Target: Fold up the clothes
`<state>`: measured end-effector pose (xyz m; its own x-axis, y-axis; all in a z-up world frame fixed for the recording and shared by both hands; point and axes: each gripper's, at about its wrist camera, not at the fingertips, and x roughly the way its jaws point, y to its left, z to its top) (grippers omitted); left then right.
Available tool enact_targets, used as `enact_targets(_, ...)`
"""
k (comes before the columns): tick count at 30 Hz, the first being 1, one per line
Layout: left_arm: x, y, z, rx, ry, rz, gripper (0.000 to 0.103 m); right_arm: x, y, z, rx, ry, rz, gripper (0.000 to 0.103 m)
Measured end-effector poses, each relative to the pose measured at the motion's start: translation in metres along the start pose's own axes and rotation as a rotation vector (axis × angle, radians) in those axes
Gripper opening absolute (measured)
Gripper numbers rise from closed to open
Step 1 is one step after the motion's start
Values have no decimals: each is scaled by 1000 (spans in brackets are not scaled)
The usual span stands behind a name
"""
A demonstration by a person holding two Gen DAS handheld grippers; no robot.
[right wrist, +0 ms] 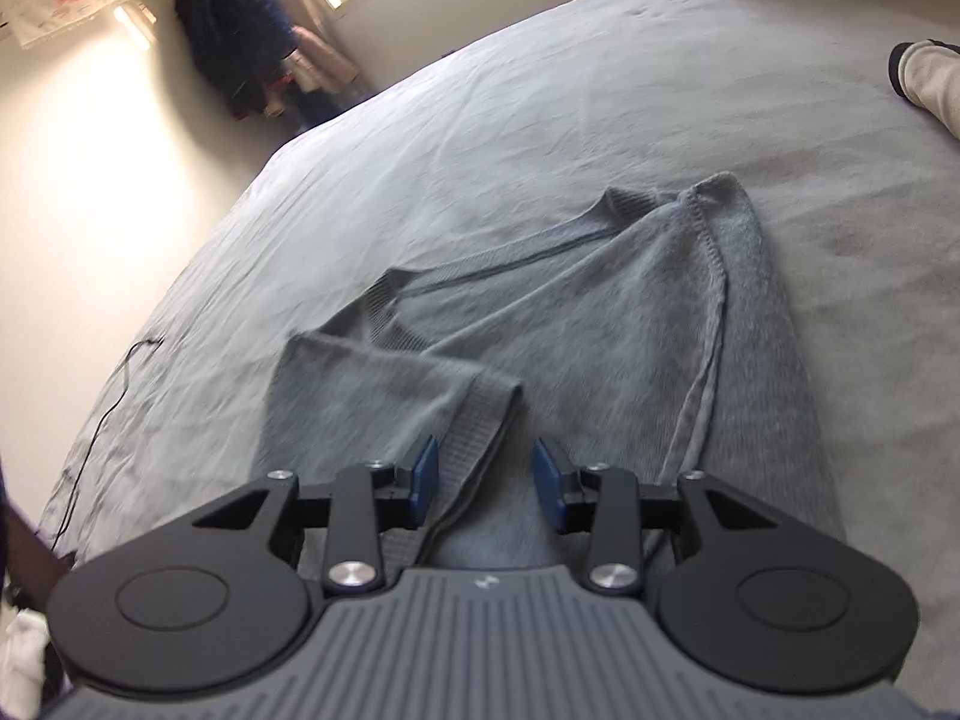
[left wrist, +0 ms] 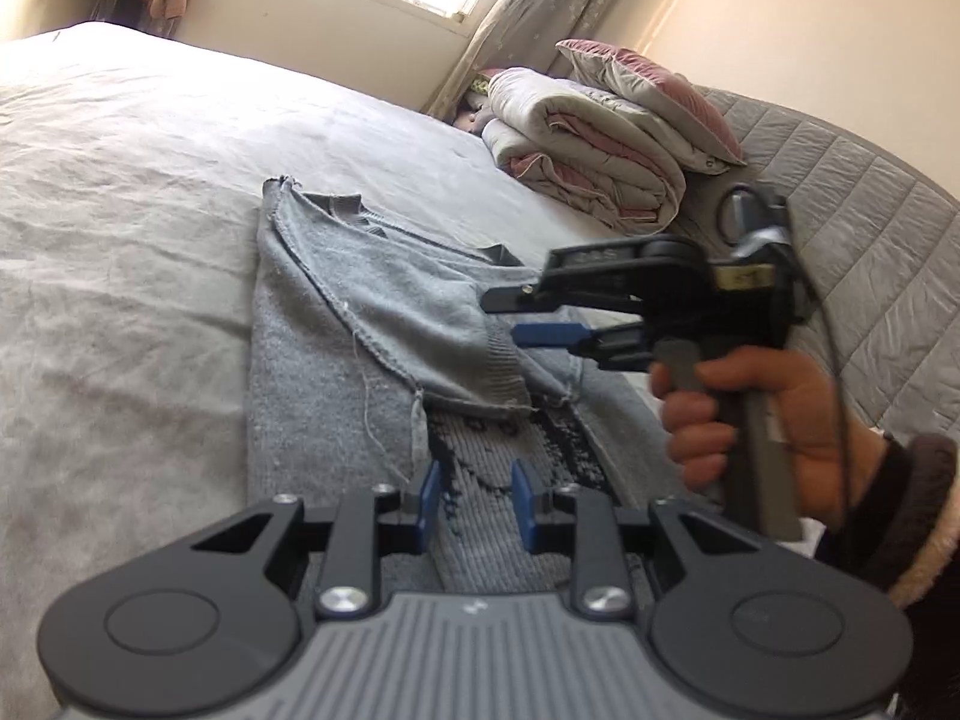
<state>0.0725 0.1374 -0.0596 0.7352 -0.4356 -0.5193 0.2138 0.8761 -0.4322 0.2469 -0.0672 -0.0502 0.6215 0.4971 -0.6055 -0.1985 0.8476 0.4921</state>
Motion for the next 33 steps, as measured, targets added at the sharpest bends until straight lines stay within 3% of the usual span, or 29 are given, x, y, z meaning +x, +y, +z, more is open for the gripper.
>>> enact_targets(1, 3, 0, 0, 1, 5, 3, 26, 4, 0, 1, -3, -16, 0, 39)
enact_targets(2, 7, 1, -1, 3, 9, 3, 26, 8, -1, 1, -6, -33, 0, 29)
enact_targets(3, 9, 1, -2, 6, 11, 3, 26, 9, 2, 2, -25, -44, -7, 4)
enact_targets(10, 11, 2, -2, 19, 6, -10, 27, -5, 20, 10, -156, -191, -50, 5)
enact_targets(14, 11, 2, -2, 24, 11, -13, 27, 10, 19, 7, -188, -120, -111, 9)
enact_targets(19, 8, 2, 0, 25, 0, -11, 27, 4, 19, 9, -153, -93, -92, 17)
enact_targets(21, 6, 2, 1, 28, -4, -14, 27, -9, 24, 6, -151, -85, -74, 38)
enact_targets(28, 11, -1, -4, 64, 10, -5, 29, -39, 19, -26, -162, 12, -72, 38)
enact_targets(33, 4, -8, -13, 83, 16, -8, 30, -82, 4, -51, -109, 44, -85, 38)
